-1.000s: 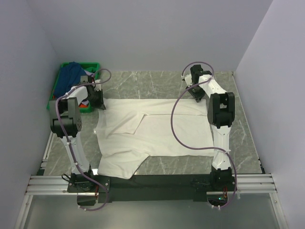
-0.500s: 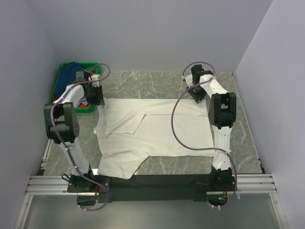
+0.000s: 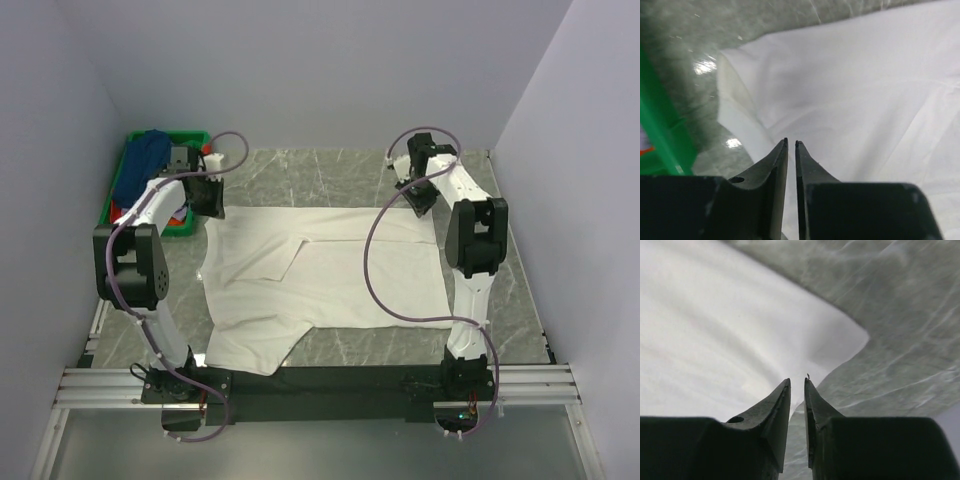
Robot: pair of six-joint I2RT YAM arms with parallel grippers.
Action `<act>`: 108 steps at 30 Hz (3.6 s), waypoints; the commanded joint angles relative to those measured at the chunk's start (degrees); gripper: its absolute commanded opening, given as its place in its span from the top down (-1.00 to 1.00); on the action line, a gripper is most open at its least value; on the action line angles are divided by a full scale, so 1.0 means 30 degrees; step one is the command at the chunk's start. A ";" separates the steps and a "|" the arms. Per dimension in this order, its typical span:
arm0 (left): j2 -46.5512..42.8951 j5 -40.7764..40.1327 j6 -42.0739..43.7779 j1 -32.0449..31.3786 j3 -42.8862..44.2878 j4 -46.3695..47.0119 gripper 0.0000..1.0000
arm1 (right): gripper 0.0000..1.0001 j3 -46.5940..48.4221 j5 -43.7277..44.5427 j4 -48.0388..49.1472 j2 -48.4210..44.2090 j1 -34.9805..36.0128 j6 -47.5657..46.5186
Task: Fold and stack the t-shirts
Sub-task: Fold the tshirt
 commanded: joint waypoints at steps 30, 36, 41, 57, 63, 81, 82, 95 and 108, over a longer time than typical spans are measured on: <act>0.9087 -0.2255 -0.1054 -0.0743 0.8692 0.0769 0.57 | 0.69 0.9042 0.5082 0.2217 0.6900 0.0490 0.0793; 0.6281 0.0698 -0.0059 -0.0361 0.8233 0.1354 0.32 | 0.47 0.6414 0.3275 0.3158 0.2716 0.0577 0.1056; 0.2594 0.2345 -0.0175 -0.0361 0.4280 0.1209 0.24 | 0.40 0.2253 -0.0038 0.0935 -0.0745 0.0724 0.1320; 0.0209 0.1996 -0.0231 -0.0830 -0.4047 0.2322 0.37 | 0.59 -0.2647 -0.1423 0.0314 0.0008 0.0959 0.1701; 0.1791 0.1819 -0.1286 -0.0888 -0.3201 0.2673 0.39 | 0.62 0.0598 0.0449 0.0140 0.2703 0.0667 0.2022; -0.5001 0.6096 0.6321 -0.0742 -0.4570 -0.2246 -0.09 | -0.10 -0.8401 -0.1979 0.0108 -0.8266 0.0373 -0.2426; -0.5439 0.6155 0.6677 -0.0684 -0.4777 -0.2974 -0.09 | -0.10 -0.9141 -0.1861 0.0284 -0.8712 0.0431 -0.3126; -0.7552 0.5337 0.8642 -0.0536 -0.7707 -0.3041 -0.11 | 0.15 -1.5386 0.0278 0.4884 -0.9890 0.0783 -0.5652; -0.6996 0.4134 0.9903 -0.0742 -0.8617 -0.2044 -0.09 | 0.19 -1.6970 0.0366 0.5911 -0.9536 0.0842 -0.6267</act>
